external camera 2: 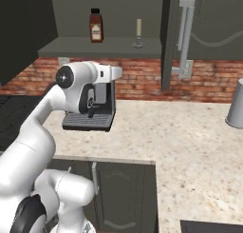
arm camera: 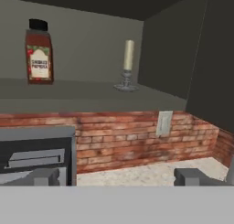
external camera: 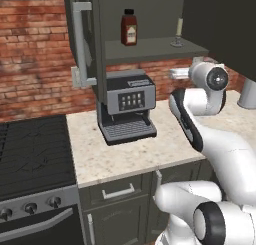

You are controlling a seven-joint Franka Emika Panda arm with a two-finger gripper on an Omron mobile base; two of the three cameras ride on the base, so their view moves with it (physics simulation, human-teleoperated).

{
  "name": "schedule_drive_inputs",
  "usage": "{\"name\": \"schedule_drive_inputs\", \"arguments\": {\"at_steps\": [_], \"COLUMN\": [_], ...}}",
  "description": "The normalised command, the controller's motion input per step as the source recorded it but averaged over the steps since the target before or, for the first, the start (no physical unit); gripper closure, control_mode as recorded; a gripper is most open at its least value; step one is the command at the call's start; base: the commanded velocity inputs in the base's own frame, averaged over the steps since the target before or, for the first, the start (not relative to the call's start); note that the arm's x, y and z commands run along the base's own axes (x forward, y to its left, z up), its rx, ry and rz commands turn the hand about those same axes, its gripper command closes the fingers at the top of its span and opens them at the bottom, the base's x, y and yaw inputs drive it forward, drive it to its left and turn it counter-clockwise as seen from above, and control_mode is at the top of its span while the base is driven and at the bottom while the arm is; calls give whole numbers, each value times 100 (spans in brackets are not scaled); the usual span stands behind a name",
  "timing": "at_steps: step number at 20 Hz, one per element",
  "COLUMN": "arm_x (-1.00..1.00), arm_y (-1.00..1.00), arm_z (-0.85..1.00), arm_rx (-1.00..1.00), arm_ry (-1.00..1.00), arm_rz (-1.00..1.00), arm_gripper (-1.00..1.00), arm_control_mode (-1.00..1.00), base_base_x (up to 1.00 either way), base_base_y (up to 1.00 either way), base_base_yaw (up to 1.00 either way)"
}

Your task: Pick the candle and candle from the dining table and place them in the open cabinet. Close the cabinet after placing the objects.

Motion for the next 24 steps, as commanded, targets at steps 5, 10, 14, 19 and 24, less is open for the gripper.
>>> {"name": "schedule_drive_inputs", "arguments": {"at_steps": [5,10,14,19,24], "arm_x": [-25,-27,-47,-40,-34], "arm_y": [17,19,26,18,15], "arm_z": [-46,-57,-62,-66,-86], "arm_rx": [14,13,4,1,1], "arm_ry": [16,19,15,13,13], "arm_rz": [-4,-2,0,0,0], "arm_gripper": [-100,-100,-100,-100,-100], "arm_control_mode": [-100,-100,-100,-100,-100], "base_base_x": [0,0,0,0,0], "base_base_y": [0,0,0,0,0], "base_base_yaw": [0,0,0,0,0]}}
